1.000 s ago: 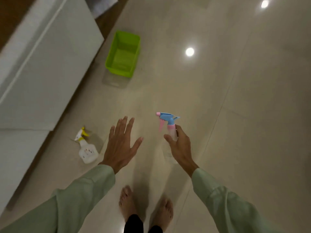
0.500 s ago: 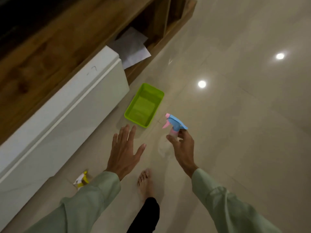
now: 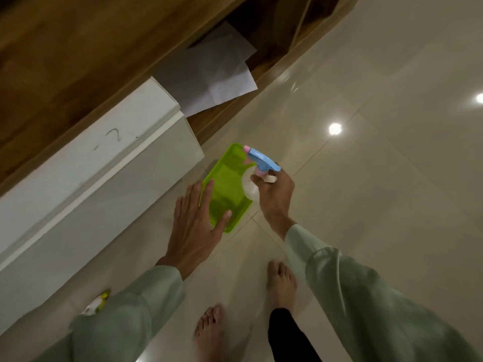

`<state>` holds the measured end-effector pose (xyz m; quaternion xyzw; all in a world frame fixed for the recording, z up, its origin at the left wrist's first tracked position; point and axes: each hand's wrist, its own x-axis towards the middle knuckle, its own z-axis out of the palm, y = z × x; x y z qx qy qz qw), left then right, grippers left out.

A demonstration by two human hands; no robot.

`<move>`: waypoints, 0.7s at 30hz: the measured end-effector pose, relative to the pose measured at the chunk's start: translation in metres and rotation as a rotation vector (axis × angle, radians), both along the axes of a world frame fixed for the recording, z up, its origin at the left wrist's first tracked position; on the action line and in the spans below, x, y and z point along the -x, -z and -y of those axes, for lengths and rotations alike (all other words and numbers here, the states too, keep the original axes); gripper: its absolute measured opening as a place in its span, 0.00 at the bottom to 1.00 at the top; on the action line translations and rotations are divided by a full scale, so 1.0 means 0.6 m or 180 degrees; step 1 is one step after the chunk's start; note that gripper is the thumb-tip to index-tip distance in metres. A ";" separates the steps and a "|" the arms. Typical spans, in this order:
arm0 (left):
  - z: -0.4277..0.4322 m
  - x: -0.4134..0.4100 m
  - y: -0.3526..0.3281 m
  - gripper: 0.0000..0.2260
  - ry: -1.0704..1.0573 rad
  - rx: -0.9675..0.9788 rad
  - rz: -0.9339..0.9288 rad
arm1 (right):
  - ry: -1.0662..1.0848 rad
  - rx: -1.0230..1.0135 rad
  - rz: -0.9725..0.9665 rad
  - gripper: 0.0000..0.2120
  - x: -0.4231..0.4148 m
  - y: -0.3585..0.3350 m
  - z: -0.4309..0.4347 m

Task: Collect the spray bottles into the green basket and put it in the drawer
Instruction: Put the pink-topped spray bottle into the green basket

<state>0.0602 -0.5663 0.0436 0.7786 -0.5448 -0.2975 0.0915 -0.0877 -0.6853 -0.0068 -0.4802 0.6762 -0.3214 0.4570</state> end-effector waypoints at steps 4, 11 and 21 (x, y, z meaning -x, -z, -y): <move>0.041 -0.002 0.081 0.34 -0.0262 0.0023 0.0003 | -0.0157 -0.0041 0.0041 0.13 -0.023 0.097 0.053; 0.077 -0.003 0.178 0.35 -0.0498 0.0012 -0.0054 | -0.0153 0.0171 0.0163 0.14 -0.053 0.206 0.085; 0.060 -0.011 0.193 0.34 -0.0551 -0.0087 -0.0060 | -0.0468 0.0106 0.0161 0.20 -0.057 0.223 0.076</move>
